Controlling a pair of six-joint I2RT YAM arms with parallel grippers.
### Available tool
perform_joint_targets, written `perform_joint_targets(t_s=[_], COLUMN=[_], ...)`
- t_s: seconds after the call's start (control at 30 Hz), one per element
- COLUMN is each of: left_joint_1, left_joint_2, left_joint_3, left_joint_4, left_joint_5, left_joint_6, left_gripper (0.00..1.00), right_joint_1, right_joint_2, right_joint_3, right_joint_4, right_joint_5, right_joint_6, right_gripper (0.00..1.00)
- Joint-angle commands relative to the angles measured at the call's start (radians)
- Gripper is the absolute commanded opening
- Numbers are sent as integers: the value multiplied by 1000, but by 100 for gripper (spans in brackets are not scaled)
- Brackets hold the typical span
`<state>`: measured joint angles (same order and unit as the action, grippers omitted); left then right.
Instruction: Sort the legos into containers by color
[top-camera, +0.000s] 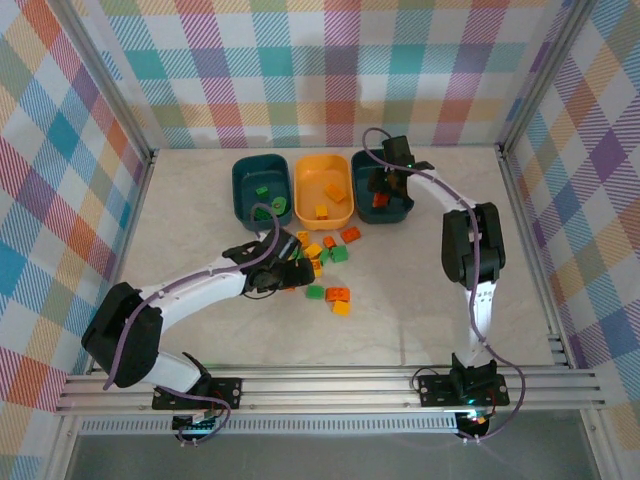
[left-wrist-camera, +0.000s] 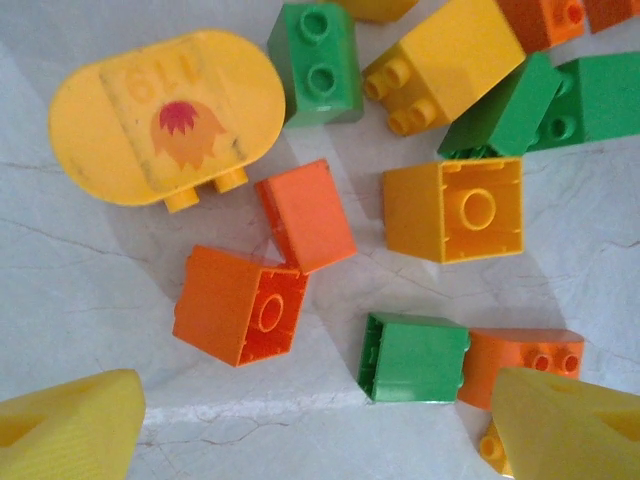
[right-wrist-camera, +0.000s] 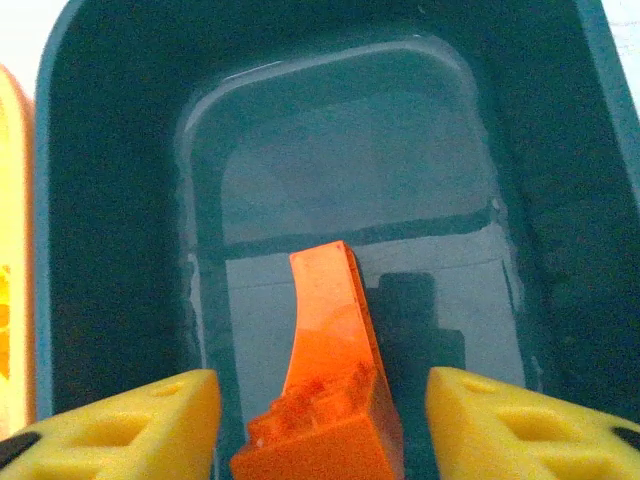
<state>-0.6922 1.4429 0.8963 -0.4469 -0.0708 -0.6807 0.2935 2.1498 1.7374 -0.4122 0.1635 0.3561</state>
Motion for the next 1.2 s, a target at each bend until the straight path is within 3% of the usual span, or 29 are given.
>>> perform_joint_targets(t_s=[0.0, 0.33, 0.43, 0.53, 0.63, 0.73, 0.93, 1.17], left_joint_1=[2, 27, 28, 23, -37, -173, -386, -415], left_joint_2=[2, -6, 3, 14, 34, 76, 248, 330], left_joint_3=[35, 36, 19, -4, 9, 68, 209, 261], left_joint_4=[-38, -11, 21, 61, 90, 55, -29, -109], left_joint_5=[-33, -20, 10, 64, 124, 85, 7, -105], left_joint_6=[8, 16, 5, 5, 53, 116, 171, 116], left_gripper=[92, 92, 90, 86, 80, 80, 77, 76], right_joint_1=[-7, 71, 185, 327, 364, 297, 12, -76], right_joint_2=[-133, -495, -573, -624, -672, -743, -805, -797], right_joint_3=[-45, -383, -521, -655, -783, -880, -959, -975], right_joint_4=[12, 85, 78, 63, 67, 73, 125, 167], right_joint_5=[-11, -29, -6, 64, 112, 200, 86, 9], right_joint_6=[-18, 23, 59, 96, 148, 166, 233, 230], right_gripper=[60, 54, 54, 61, 64, 68, 68, 68])
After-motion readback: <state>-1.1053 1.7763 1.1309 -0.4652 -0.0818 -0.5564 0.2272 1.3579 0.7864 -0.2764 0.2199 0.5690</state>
